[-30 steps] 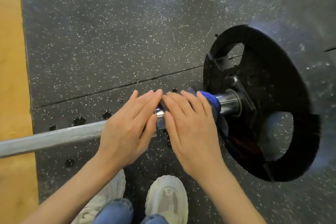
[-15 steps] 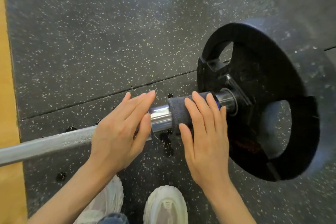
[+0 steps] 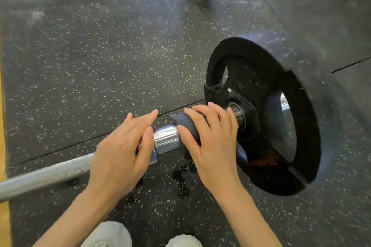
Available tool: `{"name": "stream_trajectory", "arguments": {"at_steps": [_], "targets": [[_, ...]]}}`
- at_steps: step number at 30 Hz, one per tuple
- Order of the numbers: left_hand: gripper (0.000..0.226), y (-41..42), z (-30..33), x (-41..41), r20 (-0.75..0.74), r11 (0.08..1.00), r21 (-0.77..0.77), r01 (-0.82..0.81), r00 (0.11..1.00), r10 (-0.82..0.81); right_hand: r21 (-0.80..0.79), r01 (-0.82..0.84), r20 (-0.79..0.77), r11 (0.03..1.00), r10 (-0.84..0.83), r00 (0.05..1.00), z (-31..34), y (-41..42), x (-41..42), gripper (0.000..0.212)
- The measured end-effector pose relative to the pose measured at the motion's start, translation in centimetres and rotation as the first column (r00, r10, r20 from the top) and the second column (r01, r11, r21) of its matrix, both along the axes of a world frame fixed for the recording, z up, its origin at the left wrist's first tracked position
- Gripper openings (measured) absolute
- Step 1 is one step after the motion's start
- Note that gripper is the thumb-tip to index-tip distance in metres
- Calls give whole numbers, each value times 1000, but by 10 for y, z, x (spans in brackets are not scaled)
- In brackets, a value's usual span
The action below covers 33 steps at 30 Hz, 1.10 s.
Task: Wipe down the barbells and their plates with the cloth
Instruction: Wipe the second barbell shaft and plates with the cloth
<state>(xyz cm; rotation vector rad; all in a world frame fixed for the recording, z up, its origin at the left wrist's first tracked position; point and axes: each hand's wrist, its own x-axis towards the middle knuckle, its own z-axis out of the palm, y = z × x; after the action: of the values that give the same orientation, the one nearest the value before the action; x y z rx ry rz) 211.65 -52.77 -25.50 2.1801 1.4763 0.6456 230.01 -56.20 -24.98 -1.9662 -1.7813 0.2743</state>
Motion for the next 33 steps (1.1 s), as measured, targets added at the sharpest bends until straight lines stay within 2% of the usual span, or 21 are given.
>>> {"name": "stream_trajectory", "arguments": {"at_steps": [3,7,10,13,17,22,33], "targets": [[52,7,0,-1,9,999,-34,-3,1000,3,39,-30,-40,999,31,999,7,7,1,38],[54,16,6,0,51,997,-79,-7,999,11,128,13,-56,992,-6,998,8,1,-16,31],[52,18,13,9,48,999,-30,43,998,-41,121,-33,-23,992,36,999,9,3,-15,32],[52,17,16,19,2,993,-17,114,994,-114,76,-90,-22,993,92,996,9,1,-9,43],[52,19,18,21,-45,987,4,163,986,-163,86,-34,53,996,30,998,7,-4,-20,50],[54,22,24,18,-54,980,27,196,979,-194,196,-20,77,980,5,997,12,-5,-20,35],[54,22,49,37,37,949,55,310,949,-312,302,14,182,953,-72,981,75,-45,8,31]]}}
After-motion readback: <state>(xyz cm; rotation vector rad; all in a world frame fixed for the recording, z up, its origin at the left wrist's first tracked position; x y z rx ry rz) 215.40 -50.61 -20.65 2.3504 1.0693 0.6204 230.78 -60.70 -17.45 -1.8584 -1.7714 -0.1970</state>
